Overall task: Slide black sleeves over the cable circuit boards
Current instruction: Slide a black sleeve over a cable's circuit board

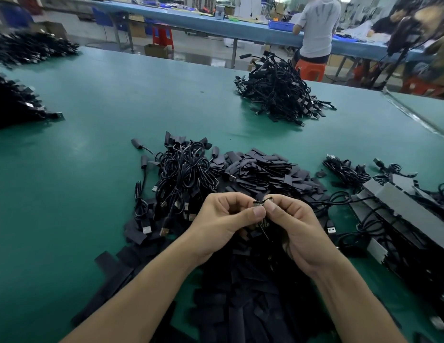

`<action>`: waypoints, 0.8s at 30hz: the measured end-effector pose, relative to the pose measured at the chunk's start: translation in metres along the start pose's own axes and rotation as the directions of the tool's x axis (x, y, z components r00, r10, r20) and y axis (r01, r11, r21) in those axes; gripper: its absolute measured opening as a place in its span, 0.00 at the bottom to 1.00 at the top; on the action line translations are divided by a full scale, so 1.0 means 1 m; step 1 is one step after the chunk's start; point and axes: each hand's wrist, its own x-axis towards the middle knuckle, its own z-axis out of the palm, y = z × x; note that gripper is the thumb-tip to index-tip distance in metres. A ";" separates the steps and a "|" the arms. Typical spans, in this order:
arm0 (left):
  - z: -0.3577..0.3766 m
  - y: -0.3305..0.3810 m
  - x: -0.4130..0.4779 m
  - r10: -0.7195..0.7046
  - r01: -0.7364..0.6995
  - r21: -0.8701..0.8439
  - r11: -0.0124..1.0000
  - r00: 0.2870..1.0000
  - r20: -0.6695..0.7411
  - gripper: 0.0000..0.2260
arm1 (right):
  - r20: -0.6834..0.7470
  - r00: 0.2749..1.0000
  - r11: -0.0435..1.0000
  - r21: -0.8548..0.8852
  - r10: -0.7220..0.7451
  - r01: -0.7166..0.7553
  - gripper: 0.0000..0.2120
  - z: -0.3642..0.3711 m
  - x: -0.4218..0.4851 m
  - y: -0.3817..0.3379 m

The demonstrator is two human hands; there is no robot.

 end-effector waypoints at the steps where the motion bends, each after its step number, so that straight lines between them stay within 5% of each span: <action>1: 0.000 0.000 0.000 0.002 -0.002 -0.009 1.000 1.000 -0.004 0.07 | -0.011 1.000 1.000 0.005 -0.009 0.009 0.11 0.001 0.000 0.000; 4: 0.001 0.000 0.001 0.027 -0.029 -0.047 0.998 0.999 -0.046 0.05 | -0.116 0.990 0.993 -0.091 -0.080 0.070 0.08 0.004 0.000 0.006; 6: 0.002 -0.001 0.001 0.054 -0.062 -0.081 0.995 0.995 -0.088 0.03 | -0.219 0.954 0.935 -0.333 -0.206 0.126 0.03 0.002 0.000 0.006; 9: 0.001 -0.003 0.000 0.090 -0.116 -0.152 0.982 0.983 -0.163 0.06 | -0.371 0.811 0.720 -0.689 -0.452 0.086 0.06 -0.012 -0.002 -0.003; 12: -0.002 -0.004 0.000 0.207 -0.249 -0.151 0.957 0.946 -0.248 0.06 | -0.433 0.674 0.438 -0.881 -0.598 -0.177 0.09 -0.033 -0.009 -0.016; 16: -0.003 0.000 0.003 0.431 -0.432 0.085 0.898 0.822 -0.371 0.05 | -0.523 0.709 0.075 -0.826 -0.473 -0.559 0.17 -0.044 -0.016 -0.014; 20: -0.005 0.001 0.004 0.522 -0.430 0.304 0.850 0.764 -0.379 0.12 | -0.421 0.793 0.029 -0.890 -0.440 -0.456 0.10 -0.031 -0.013 -0.011; 24: -0.008 -0.003 0.006 0.492 -0.342 0.421 0.840 0.807 -0.326 0.19 | -0.465 0.850 -0.086 -0.863 -0.246 -0.498 0.20 -0.027 -0.007 -0.002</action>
